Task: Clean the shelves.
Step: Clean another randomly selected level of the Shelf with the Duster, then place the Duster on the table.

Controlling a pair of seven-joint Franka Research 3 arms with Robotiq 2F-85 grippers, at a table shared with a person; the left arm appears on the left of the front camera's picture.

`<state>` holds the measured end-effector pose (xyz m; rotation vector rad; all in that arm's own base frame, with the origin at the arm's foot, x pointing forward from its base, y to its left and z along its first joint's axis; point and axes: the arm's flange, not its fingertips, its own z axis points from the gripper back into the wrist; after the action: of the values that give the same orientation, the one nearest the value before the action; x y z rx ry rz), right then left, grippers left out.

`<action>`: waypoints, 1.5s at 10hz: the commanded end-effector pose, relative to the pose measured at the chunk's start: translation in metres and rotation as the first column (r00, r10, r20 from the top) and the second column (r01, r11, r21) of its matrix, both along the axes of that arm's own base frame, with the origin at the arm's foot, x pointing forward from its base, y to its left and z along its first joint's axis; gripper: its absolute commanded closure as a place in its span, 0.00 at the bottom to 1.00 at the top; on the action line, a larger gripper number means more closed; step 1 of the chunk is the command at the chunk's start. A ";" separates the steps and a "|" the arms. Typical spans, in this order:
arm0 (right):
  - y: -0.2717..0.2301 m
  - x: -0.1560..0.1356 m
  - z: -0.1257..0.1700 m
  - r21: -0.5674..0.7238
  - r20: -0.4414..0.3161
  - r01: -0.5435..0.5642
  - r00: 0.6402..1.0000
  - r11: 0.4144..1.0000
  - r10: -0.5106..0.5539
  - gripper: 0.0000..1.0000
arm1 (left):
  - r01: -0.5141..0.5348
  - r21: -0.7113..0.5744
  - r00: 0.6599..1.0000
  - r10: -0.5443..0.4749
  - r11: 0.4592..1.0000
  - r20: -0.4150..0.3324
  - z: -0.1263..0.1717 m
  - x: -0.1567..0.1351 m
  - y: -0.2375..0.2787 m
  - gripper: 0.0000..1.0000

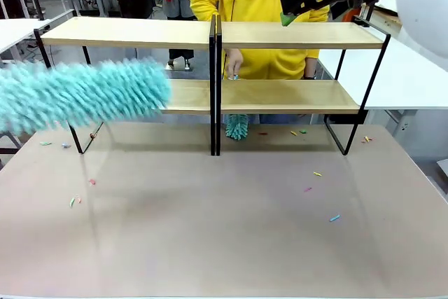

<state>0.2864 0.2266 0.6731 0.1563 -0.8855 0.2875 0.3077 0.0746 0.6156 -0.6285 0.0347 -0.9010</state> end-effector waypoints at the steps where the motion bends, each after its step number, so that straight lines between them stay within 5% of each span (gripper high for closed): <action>1: 0.000 0.001 0.001 0.000 0.005 0.006 1.000 1.000 -0.006 0.00 | -0.097 -0.218 0.981 0.131 0.971 0.145 0.034 -0.013 0.060 0.87; 3: 0.000 0.001 0.001 0.000 0.005 0.006 1.000 1.000 -0.006 0.00 | -0.107 -0.521 0.894 0.312 0.847 0.322 0.060 -0.055 0.113 0.87; 5: 0.000 0.001 0.001 0.000 0.005 0.006 1.000 1.000 -0.006 0.00 | -0.303 -0.576 0.840 0.498 0.759 0.213 0.074 -0.065 0.148 0.87; 6: 0.000 0.001 0.001 0.000 0.005 0.006 1.000 1.000 -0.006 0.00 | -0.211 -0.461 0.901 0.354 0.862 0.250 0.069 -0.070 0.136 0.87; 15: 0.000 0.001 0.001 0.000 0.005 0.006 1.000 1.000 -0.006 0.00 | -0.211 -0.461 0.901 0.354 0.862 0.250 0.069 -0.070 0.136 0.87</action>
<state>0.2864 0.2266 0.6731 0.1563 -0.8856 0.2874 0.2408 0.2086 0.6843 -0.8639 -0.5598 -0.6794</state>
